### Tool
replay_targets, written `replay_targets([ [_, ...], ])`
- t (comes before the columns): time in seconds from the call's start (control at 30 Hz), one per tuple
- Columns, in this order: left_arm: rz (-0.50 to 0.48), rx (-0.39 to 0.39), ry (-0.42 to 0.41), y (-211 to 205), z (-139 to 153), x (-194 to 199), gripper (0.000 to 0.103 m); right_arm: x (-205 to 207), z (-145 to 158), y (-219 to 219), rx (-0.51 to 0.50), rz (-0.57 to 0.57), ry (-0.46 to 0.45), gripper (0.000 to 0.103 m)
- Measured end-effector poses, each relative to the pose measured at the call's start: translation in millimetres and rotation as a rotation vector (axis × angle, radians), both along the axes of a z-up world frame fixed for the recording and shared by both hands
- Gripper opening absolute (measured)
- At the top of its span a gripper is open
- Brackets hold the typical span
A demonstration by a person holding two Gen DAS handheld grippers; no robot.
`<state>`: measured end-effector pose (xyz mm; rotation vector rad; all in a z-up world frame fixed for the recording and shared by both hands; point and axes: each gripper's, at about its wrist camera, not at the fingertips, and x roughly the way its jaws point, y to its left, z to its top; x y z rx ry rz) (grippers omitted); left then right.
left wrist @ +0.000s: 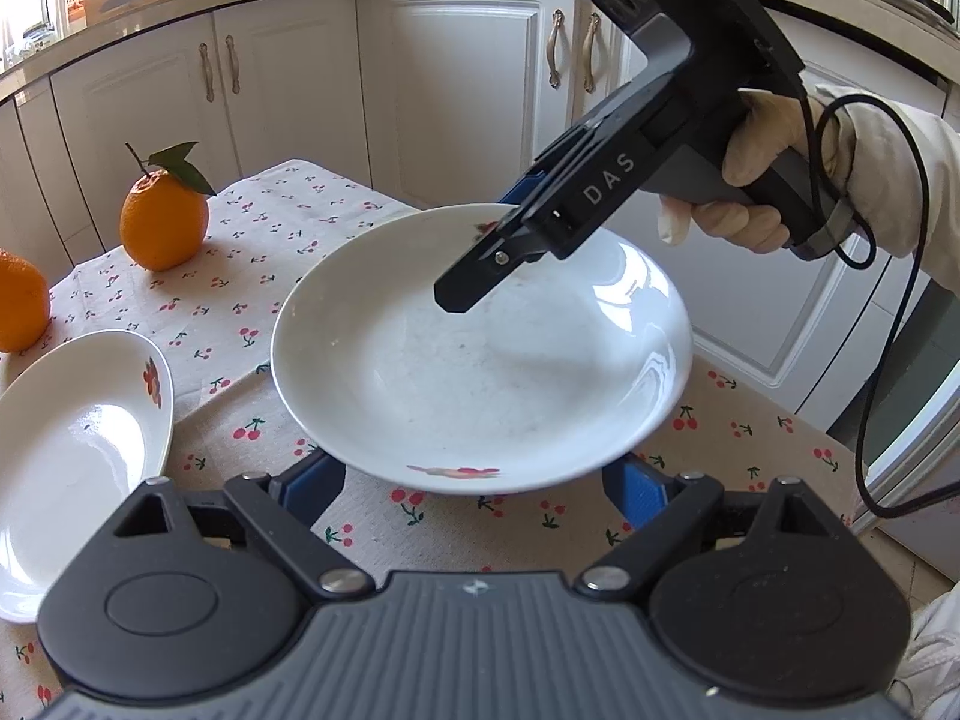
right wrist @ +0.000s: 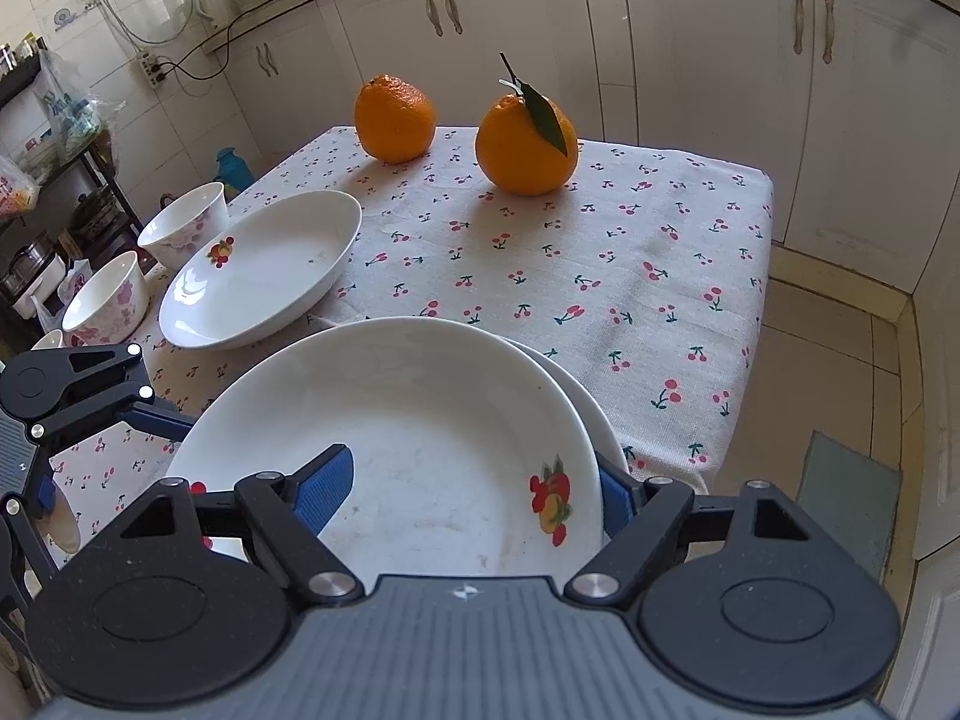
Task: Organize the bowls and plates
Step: 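Lower the large plate onto the stained plate and open the right gripper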
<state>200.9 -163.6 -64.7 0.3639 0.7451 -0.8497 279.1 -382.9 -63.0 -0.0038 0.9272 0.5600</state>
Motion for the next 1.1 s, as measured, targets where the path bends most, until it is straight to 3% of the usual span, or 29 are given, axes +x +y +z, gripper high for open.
replay_targets([
  [1.1,0.024,-0.024,-0.013,1.5,-5.3,-1.3,0.095,-21.2,10.6,-2.6,-0.095,-0.073,-0.017,0.088],
])
